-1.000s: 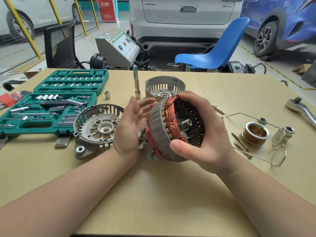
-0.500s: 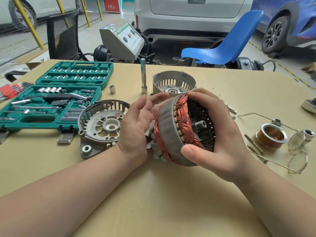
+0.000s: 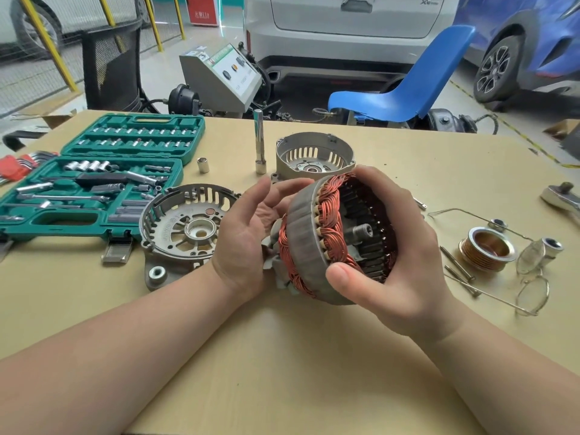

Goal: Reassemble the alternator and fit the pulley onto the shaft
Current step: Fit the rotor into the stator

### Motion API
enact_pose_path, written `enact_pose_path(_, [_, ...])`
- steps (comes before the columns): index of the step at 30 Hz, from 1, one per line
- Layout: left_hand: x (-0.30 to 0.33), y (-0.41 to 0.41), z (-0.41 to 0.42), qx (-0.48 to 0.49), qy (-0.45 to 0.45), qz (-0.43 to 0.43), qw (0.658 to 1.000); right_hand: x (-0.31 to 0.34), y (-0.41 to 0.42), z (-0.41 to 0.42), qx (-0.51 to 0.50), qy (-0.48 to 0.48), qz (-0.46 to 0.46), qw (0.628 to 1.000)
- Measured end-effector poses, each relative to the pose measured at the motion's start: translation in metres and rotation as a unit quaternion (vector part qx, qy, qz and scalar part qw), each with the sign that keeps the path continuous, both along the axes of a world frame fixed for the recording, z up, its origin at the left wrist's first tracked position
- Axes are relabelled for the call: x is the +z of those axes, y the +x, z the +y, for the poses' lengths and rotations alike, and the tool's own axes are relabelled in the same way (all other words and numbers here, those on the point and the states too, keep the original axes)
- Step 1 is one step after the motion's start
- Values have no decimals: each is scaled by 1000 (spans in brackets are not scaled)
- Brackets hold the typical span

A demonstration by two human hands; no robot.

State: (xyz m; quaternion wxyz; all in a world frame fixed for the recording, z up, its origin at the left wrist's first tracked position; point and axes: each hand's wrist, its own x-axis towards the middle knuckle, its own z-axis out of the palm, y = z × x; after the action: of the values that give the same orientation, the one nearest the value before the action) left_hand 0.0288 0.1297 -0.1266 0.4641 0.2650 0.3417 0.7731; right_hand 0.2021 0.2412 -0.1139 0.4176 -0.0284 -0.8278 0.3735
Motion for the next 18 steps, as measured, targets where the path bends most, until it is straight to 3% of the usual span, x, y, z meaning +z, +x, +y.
enact_pose_path(2, [-2, -1, -5, 17, -5, 50, 999, 0, -1, 2, 7, -9, -2, 1000])
enact_pose_path(3, [-1, 0, -8, 52, -15, 126, 991, 0, -1, 3, 7, -5, -2, 1000])
enact_pose_path(6, [-4, -2, -13, 130, -45, 366, 921, 3, 0, 5, 12, 44, -4, 999])
enact_pose_path(8, [-1, -1, -14, 143, -66, 396, 905, 4, 1, 7, 15, 63, -3, 998])
enact_pose_path(11, [0, 1, -16, 87, -56, 331, 938, 4, 1, 9, 21, 53, -9, 998])
enact_pose_path(13, [5, 5, -15, 32, -43, 196, 979, 5, 1, 9, 22, 45, -18, 999])
enact_pose_path(15, [9, 7, -11, 10, -56, 87, 995, 4, 2, 6, 13, 43, -23, 999])
enact_pose_path(18, [8, 5, -7, 8, -54, 69, 996, 5, 3, 2, -6, 45, -32, 998])
